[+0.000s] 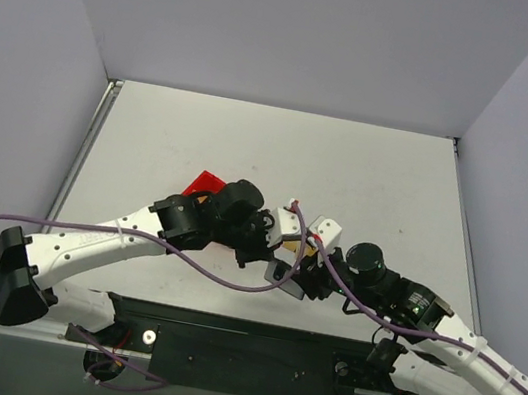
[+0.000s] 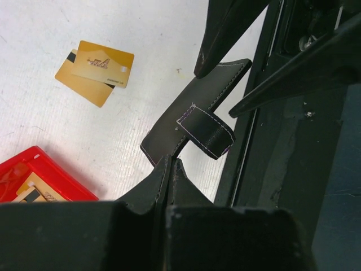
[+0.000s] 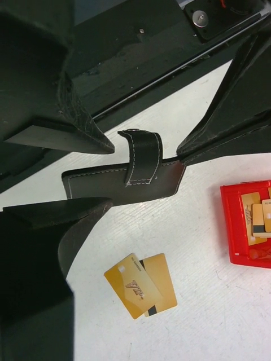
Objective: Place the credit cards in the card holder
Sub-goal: Pick up the credit card from the storage box, then reset both arms
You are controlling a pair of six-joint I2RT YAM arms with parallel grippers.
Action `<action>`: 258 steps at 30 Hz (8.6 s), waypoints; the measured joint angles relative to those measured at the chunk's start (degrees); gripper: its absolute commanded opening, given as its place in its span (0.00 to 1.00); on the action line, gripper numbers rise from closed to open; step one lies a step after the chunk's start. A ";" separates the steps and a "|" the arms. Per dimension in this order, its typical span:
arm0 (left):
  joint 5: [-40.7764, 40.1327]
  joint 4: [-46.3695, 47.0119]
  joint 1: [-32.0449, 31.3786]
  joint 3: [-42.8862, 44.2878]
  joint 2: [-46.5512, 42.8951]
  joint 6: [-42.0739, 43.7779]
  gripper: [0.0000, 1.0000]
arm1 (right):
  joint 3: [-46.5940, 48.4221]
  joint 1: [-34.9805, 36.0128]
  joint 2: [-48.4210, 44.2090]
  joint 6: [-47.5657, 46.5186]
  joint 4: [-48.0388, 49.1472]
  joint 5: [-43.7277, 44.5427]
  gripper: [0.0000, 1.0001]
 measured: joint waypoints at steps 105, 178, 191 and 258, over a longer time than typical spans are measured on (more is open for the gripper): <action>-14.62 22.03 10.34 -11.02 -5.68 -17.44 0.76 | -12.55 -30.23 3.91 35.04 6.21 26.47 0.51; -12.24 34.05 10.36 -19.04 1.92 -26.29 0.70 | 9.33 -18.14 46.75 32.06 -9.31 31.54 0.39; -11.96 34.58 10.36 -19.39 2.03 -26.45 0.70 | 7.37 -19.56 43.63 32.44 -9.55 32.61 0.00; 12.57 87.82 18.08 -38.53 2.93 -59.36 0.70 | 8.52 -26.80 8.26 37.86 15.47 -26.38 0.02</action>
